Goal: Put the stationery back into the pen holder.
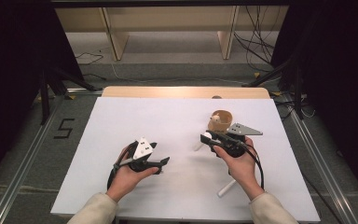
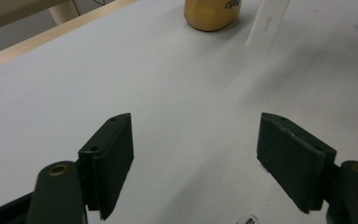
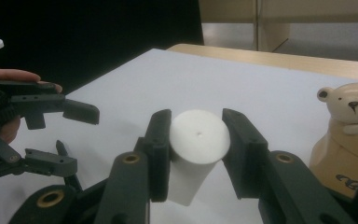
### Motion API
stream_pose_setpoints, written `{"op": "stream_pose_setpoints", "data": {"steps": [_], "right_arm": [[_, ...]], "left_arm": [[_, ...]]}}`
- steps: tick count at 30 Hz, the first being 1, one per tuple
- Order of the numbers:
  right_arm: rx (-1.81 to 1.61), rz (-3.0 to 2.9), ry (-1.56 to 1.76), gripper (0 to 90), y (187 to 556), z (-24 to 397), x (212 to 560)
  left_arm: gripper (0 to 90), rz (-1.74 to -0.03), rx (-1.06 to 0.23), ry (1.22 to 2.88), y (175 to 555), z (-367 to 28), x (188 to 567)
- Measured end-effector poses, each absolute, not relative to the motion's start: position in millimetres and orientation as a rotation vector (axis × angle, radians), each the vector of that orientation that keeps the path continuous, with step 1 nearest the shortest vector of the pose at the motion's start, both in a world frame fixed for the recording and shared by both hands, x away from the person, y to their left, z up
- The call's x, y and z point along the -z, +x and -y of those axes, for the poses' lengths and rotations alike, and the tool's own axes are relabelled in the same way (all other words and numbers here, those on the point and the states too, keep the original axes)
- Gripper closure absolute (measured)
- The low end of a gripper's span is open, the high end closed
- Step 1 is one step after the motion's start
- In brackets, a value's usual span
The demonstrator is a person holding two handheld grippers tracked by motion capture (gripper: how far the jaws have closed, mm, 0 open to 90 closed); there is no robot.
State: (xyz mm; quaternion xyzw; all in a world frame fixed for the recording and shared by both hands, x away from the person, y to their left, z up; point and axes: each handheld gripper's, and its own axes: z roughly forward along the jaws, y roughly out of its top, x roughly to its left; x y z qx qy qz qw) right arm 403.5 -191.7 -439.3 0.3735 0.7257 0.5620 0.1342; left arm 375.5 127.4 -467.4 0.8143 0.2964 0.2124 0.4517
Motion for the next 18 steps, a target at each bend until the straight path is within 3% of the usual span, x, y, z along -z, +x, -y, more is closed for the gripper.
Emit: {"op": "stream_pose_setpoints", "data": {"steps": [18], "right_arm": [[-1.589,-2.048,1.097,64.8,407.3,203.6,434.9]], "left_arm": [[27.8,-0.748,-0.528,2.009,375.8,-133.0,467.7]]}}
